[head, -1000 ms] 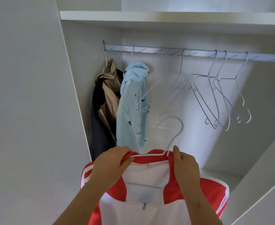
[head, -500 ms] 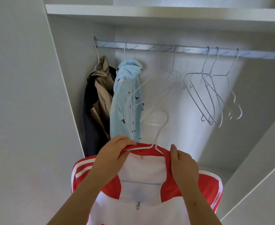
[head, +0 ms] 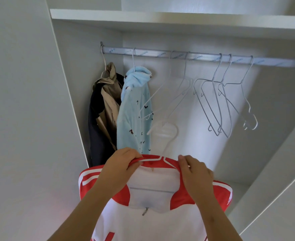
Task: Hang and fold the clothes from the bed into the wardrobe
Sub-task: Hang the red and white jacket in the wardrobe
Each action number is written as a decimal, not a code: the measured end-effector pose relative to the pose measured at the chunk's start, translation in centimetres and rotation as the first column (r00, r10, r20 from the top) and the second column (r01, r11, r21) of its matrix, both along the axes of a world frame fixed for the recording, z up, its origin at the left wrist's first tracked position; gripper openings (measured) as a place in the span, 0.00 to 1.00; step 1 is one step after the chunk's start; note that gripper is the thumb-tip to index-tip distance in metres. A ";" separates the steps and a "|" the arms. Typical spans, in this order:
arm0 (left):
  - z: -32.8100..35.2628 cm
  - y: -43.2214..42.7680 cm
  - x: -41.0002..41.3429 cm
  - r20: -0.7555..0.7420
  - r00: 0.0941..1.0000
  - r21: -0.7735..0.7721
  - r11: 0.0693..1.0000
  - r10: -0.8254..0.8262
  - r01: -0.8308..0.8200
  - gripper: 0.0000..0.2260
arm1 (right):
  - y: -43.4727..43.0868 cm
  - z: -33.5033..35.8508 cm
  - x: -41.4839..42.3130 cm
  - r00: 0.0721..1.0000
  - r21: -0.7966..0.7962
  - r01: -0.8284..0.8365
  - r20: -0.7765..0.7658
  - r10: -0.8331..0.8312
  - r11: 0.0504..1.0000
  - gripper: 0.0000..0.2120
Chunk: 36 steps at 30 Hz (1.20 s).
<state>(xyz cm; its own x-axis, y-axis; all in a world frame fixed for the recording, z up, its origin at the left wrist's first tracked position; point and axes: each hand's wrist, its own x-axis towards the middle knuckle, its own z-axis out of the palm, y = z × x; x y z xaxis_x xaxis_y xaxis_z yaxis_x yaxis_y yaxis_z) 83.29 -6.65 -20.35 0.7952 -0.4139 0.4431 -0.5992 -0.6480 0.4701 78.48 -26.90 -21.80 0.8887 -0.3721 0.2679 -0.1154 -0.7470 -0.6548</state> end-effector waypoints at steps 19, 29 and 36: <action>-2.3 -3.7 -0.5 -0.345 0.934 -0.227 0.957 0.095 -0.181 0.16 | -4.7 -2.0 -1.8 0.938 0.325 0.217 -0.331 -0.104 0.920 0.10; 0.1 -5.2 4.9 -0.452 0.873 -0.280 0.899 0.185 -0.336 0.14 | -4.0 -0.4 -1.1 0.919 0.523 0.147 -0.386 0.079 0.840 0.01; 4.1 -7.1 14.3 -0.547 0.814 -0.294 0.866 0.194 -0.404 0.26 | -4.8 -0.3 0.0 0.916 0.531 0.151 -0.393 0.084 0.834 0.02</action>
